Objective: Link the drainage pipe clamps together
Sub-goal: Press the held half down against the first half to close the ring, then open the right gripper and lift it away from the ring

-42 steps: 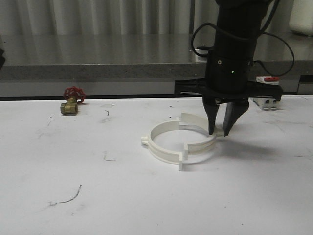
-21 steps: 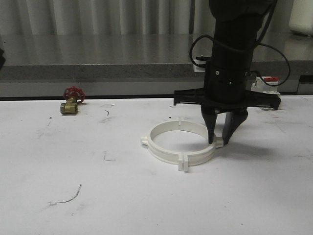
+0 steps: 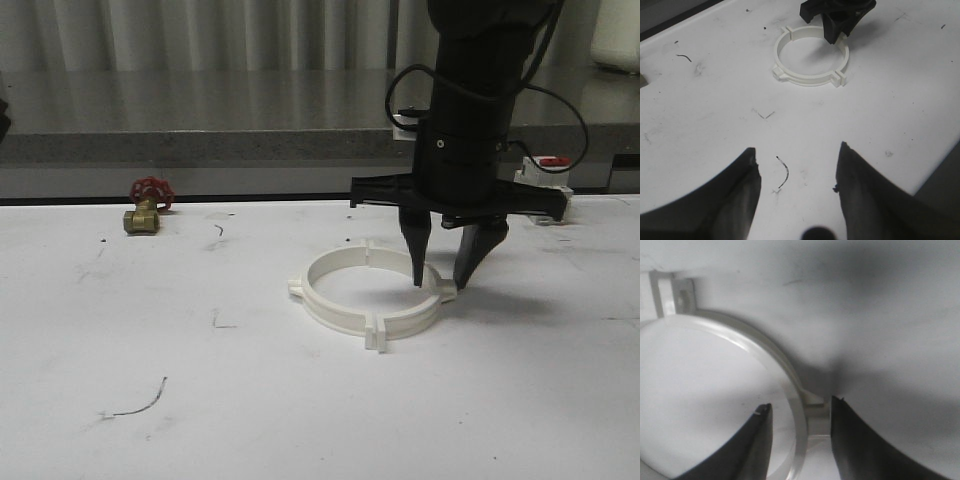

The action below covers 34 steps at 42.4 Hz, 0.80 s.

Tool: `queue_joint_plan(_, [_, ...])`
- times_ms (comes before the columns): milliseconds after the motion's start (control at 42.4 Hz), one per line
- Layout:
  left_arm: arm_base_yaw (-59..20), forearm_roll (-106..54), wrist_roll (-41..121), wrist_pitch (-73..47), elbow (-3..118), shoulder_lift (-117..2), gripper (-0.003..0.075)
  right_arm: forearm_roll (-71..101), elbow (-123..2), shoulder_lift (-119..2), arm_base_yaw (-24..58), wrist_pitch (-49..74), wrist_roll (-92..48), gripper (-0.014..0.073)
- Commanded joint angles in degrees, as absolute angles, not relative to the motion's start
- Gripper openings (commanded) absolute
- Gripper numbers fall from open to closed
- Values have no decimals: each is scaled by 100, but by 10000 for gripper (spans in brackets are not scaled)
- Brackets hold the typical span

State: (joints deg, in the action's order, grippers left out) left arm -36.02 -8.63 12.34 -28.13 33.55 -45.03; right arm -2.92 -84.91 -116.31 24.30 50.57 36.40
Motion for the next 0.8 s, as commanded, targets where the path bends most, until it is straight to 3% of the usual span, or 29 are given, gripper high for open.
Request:
queue_joint_plan(0, [-3582,-905,1235,-2417,3509,-4469,345,-313,-8665,-11192,2436,4954,3623,321])
queue_joint_plan(259, [-3582,-905,1235,-2417,3509,-4469,345,-534,-8665,-10361,2436,5039,3532,321])
queue_joint_plan(566, [-3582,-905,1235,-2417,3509,-4469,345,-764,-8475,-8600,2436,5908,1713,321])
queue_joint_plan(778, [-3582,-905,1235,-2417,3509,-4469,345,-521,-7679,-7330,2436,5812,898,321])
